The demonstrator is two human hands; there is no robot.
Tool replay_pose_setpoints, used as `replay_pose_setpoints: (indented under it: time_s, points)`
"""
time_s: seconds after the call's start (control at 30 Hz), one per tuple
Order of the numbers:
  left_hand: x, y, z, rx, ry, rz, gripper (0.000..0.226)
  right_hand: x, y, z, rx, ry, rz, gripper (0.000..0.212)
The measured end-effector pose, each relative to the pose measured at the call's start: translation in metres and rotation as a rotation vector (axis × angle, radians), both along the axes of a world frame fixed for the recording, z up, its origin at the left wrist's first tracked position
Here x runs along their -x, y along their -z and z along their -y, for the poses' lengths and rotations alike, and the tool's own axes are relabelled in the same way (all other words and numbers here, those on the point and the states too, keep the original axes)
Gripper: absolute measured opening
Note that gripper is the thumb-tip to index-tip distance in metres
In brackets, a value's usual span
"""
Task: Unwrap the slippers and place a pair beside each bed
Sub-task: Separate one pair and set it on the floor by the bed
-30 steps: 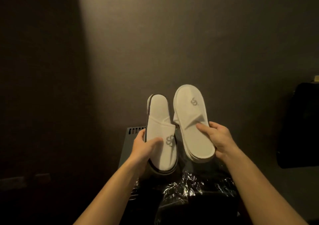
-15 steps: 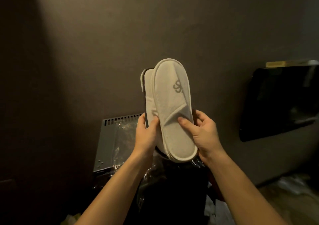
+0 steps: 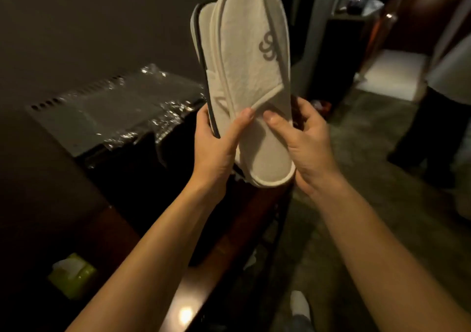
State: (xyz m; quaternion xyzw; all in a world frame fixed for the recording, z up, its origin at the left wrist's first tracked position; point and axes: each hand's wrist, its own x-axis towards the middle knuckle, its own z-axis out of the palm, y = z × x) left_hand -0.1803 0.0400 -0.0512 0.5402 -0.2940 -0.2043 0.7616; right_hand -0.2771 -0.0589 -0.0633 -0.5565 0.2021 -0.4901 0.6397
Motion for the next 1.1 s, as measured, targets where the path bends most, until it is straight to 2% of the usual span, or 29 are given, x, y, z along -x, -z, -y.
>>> replay_pose_setpoints:
  time_s: [0.13,0.3,0.67,0.73,0.8,0.83,1.0,1.1]
  points:
    - [0.064,0.037,-0.002,-0.048,0.133,-0.024,0.06,0.08,0.039,-0.026,-0.077,0.15,-0.078,0.044]
    - [0.145,0.087,0.004,-0.16,0.366,-0.095,0.053,0.173,0.085,-0.051,-0.206,0.363,-0.168,0.036]
    - [0.319,0.168,0.025,-0.422,0.917,-0.107,0.072,0.351,0.153,-0.096,-0.483,0.846,-0.346,0.024]
    - [0.346,0.18,0.031,-0.477,0.988,-0.112,0.073,0.377,0.166,-0.099,-0.543,0.913,-0.374,0.031]
    - [0.37,0.188,0.041,-0.522,1.04,-0.13,0.072,0.397,0.176,-0.095,-0.597,0.951,-0.389,0.054]
    - [0.38,0.191,0.049,-0.539,1.055,-0.136,0.071,0.407,0.18,-0.09,-0.614,0.972,-0.387,0.058]
    - [0.425,0.199,0.099,-0.578,1.11,-0.152,0.066,0.454,0.186,-0.044,-0.638,1.022,-0.355,0.033]
    - [0.444,0.204,0.136,-0.617,1.116,-0.121,0.073,0.477,0.19,-0.011,-0.688,1.004,-0.368,0.039]
